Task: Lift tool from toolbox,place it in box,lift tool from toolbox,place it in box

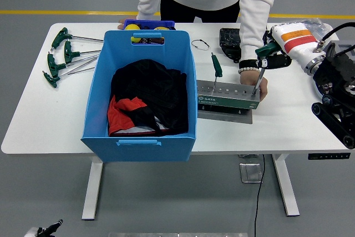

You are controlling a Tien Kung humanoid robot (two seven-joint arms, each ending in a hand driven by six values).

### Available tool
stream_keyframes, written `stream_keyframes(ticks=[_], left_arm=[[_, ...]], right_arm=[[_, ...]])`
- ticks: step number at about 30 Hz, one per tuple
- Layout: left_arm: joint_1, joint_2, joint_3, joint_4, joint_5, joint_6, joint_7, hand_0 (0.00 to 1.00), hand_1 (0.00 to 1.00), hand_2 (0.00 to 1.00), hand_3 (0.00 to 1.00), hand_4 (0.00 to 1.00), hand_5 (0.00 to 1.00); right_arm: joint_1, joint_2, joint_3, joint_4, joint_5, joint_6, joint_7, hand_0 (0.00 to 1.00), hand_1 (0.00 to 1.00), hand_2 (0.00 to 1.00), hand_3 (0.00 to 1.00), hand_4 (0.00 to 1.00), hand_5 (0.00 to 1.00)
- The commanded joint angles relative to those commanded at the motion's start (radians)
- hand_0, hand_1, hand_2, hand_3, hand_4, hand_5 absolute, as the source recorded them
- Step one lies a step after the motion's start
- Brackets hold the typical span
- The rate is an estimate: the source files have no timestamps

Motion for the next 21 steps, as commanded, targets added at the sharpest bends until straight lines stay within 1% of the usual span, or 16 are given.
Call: stream_keyframes(ticks=[1,8,14,21], left_arm=[[0.001,0.0,-0.001,0.0,0.001,0.0,0.0,0.707,0.718,0.737,0.733,0.744,0.69],[0.002,0.003,-0.012,0.0,0.01,0.001,0.002,0.708,0.715,0.736,0.734,0.746,0.693],[0.004,0.006,-0.046,0.0,0.043,0.003,0.005,0.707,0.714,0.736,0.734,0.746,0.693],[0.006,0.01,-0.074,0.0,0.07,0.004,0.009,0.705,0.713,0.737,0.735,0.745,0.691]], right_arm=[[0.002,-0.003,0.003,0.005,0.0,0.003,0.0,0.002,0.002,0.002,0.002,0.937,0.578],[0.016,-0.025,0.023,0.047,0.0,0.015,-0.002,0.002,0.002,0.002,0.002,0.929,0.574],[0.036,-0.056,0.033,0.089,-0.004,0.015,-0.003,0.002,0.002,0.002,0.002,0.916,0.568],[0.06,-0.094,0.043,0.158,-0.002,0.029,-0.01,0.002,0.002,0.002,0.002,0.904,0.563]])
